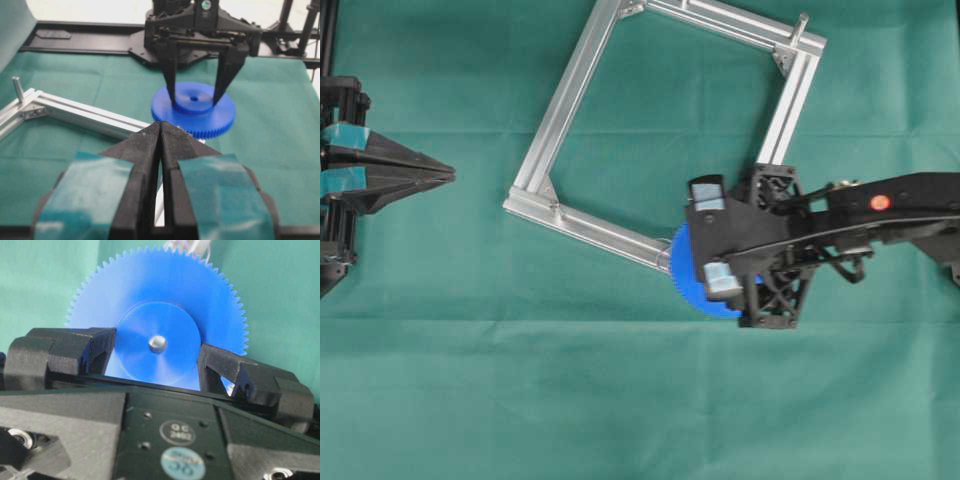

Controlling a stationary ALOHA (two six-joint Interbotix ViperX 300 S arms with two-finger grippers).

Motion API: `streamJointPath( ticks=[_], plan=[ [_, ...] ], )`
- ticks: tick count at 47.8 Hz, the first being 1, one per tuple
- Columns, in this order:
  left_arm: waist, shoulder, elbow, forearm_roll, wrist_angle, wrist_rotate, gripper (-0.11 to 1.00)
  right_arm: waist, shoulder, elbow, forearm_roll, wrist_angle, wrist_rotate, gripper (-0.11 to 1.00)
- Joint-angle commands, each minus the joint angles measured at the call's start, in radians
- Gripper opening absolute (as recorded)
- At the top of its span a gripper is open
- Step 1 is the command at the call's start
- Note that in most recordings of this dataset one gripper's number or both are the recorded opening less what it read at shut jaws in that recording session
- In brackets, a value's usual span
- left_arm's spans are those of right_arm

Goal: Find the location of the shaft and insert the gear.
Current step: 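Lift the blue gear with the right gripper and carry it toward the frame, then align the gear's center hole with the frame shaft using the right gripper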

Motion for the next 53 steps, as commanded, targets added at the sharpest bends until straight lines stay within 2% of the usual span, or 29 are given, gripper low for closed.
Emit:
streamJointPath(
  ticks=[1,11,33,53],
  plan=[
    [0.003,0.006,-0.025,-0.002,-0.011,-0.003,0.01,-0.006,0.011,-0.066,-0.005,0.011,0.0,0.69],
    [0.003,-0.002,-0.025,-0.002,0.005,-0.006,0.01,-0.014,0.054,-0.103,-0.005,0.026,0.002,0.69],
    [0.003,0.0,-0.025,-0.002,0.005,-0.005,0.01,-0.025,0.107,-0.104,0.002,0.025,0.011,0.69],
    [0.003,0.0,-0.025,-0.002,0.002,-0.005,0.01,0.029,0.13,-0.149,0.014,0.006,0.003,0.69]
  ],
)
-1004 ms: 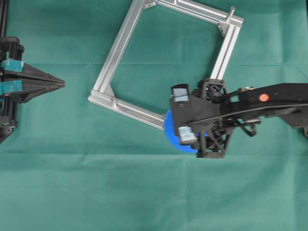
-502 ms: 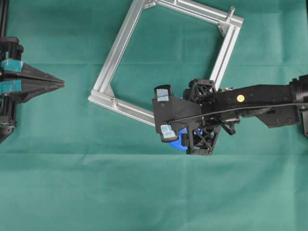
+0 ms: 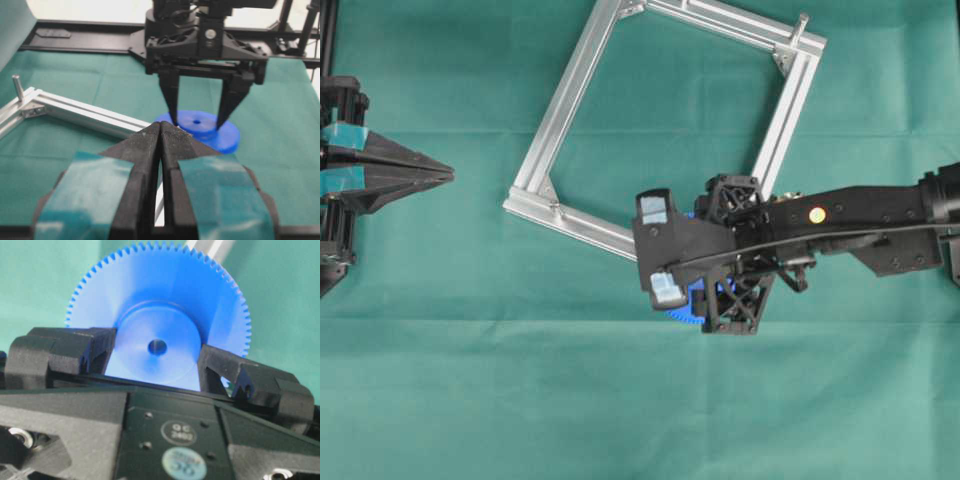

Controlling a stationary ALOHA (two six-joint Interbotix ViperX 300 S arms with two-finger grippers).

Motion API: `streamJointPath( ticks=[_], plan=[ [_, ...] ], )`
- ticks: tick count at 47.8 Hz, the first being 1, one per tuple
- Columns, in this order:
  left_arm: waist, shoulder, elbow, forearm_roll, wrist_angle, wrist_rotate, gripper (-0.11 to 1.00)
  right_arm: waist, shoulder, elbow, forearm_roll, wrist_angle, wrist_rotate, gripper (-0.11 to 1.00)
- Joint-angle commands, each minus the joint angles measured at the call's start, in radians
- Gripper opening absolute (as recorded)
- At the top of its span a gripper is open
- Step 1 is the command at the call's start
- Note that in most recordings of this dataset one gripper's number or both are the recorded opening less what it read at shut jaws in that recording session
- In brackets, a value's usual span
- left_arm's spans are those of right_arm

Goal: Find the location of the shaft and insert the gear.
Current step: 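Align the gear's center hole with the frame shaft using the right gripper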

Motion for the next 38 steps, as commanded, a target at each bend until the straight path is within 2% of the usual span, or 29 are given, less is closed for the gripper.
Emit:
streamJointPath(
  ticks=[1,19,38],
  plan=[
    [0.003,0.008,-0.025,-0.002,-0.008,0.0,0.01,0.018,-0.005,-0.044,0.003,-0.009,-0.005,0.69],
    [0.003,0.008,-0.025,-0.002,-0.008,0.0,0.01,0.038,0.028,-0.1,-0.005,-0.023,-0.02,0.69],
    [0.003,0.011,-0.023,-0.002,-0.003,0.002,0.01,-0.009,0.031,-0.086,-0.048,-0.075,-0.054,0.69]
  ],
)
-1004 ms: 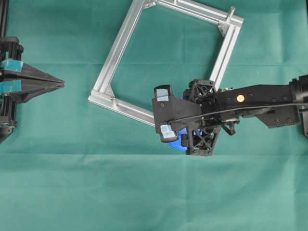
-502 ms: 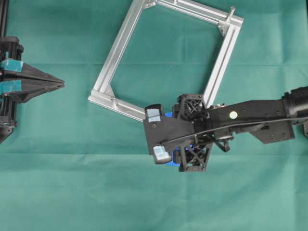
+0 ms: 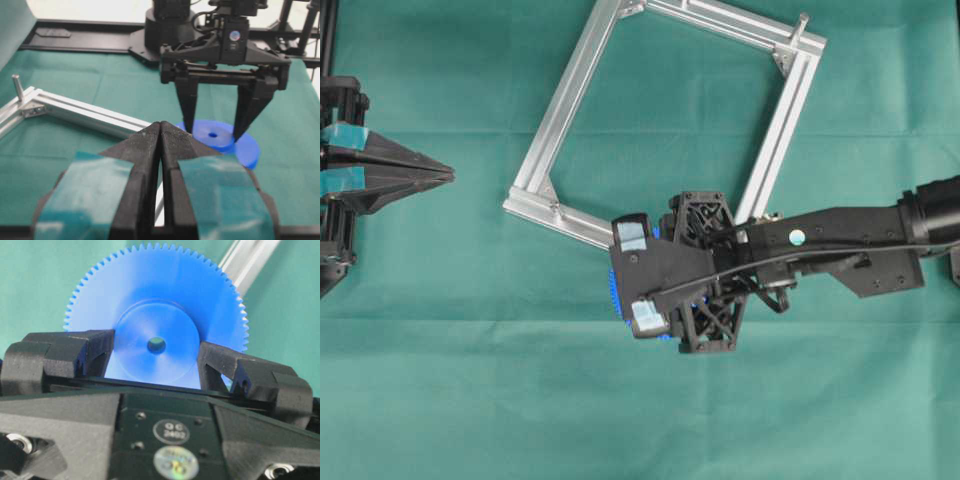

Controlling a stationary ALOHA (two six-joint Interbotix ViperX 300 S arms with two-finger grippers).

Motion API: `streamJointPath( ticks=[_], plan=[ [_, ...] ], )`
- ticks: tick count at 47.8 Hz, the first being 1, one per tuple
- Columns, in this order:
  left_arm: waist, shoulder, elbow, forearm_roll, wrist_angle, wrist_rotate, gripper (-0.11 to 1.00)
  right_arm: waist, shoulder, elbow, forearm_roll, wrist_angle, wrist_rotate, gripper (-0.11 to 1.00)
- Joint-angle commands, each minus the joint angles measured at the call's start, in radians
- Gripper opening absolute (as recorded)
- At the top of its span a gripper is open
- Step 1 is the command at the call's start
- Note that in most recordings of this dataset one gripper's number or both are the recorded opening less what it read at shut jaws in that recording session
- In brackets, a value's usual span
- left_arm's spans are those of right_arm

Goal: Find the location of the shaft and insert the gear.
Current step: 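Align the gear's center hole with the frame shaft using the right gripper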

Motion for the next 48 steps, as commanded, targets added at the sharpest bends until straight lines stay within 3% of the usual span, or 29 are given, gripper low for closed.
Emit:
streamJointPath(
  ticks=[1,23,48],
  plan=[
    [0.003,0.009,-0.025,-0.003,-0.005,0.0,0.01,-0.026,-0.014,-0.012,-0.011,-0.014,-0.002,0.69],
    [0.003,0.009,-0.023,-0.003,-0.005,0.003,0.01,-0.109,-0.029,0.038,-0.071,-0.028,0.0,0.69],
    [0.003,0.009,-0.025,-0.003,-0.008,0.002,0.01,-0.152,-0.141,0.219,-0.072,-0.109,0.054,0.69]
  ],
)
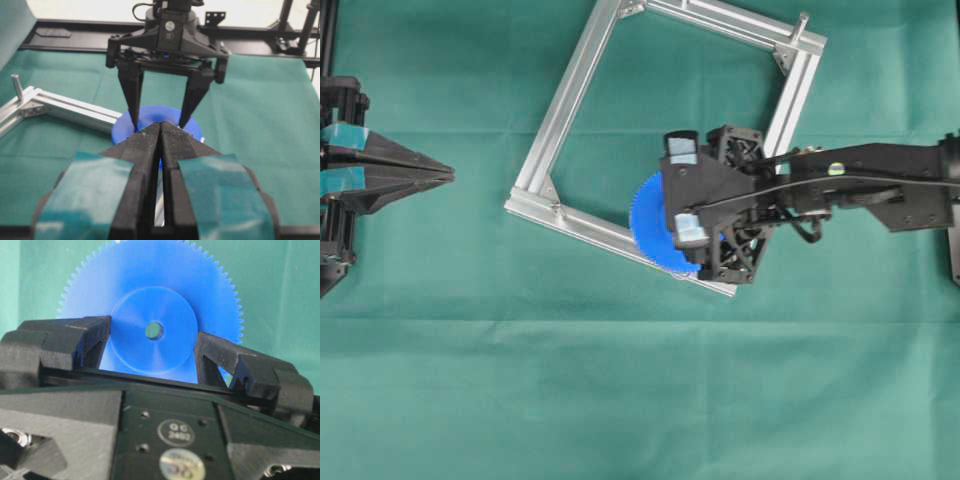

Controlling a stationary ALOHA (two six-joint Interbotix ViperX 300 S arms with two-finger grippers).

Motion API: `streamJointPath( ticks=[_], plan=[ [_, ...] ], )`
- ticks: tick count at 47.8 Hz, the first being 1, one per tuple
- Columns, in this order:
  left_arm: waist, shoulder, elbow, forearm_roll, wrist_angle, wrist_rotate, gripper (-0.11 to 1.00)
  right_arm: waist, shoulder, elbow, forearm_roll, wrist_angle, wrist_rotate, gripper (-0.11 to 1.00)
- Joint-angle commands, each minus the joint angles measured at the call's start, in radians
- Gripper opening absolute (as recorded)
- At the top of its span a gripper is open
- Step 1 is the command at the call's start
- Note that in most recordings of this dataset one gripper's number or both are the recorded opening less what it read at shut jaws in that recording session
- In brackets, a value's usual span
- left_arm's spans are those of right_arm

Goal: Find the location of the shaft and insert the gear.
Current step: 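Align the gear's center hole with the frame shaft using the right gripper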

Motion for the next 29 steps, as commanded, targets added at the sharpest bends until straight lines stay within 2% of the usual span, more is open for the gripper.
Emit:
streamJointPath(
  ticks=[1,13,29],
  plan=[
    [0.003,0.008,-0.023,-0.002,-0.009,0.002,0.01,-0.009,-0.028,0.018,-0.008,-0.006,0.006,0.69],
    [0.003,0.008,-0.025,-0.002,-0.011,0.0,0.01,0.002,-0.048,0.052,-0.005,-0.043,0.052,0.69],
    [0.003,0.002,-0.025,-0.002,-0.012,0.003,0.01,0.061,-0.046,0.048,0.005,-0.072,0.06,0.69]
  ],
)
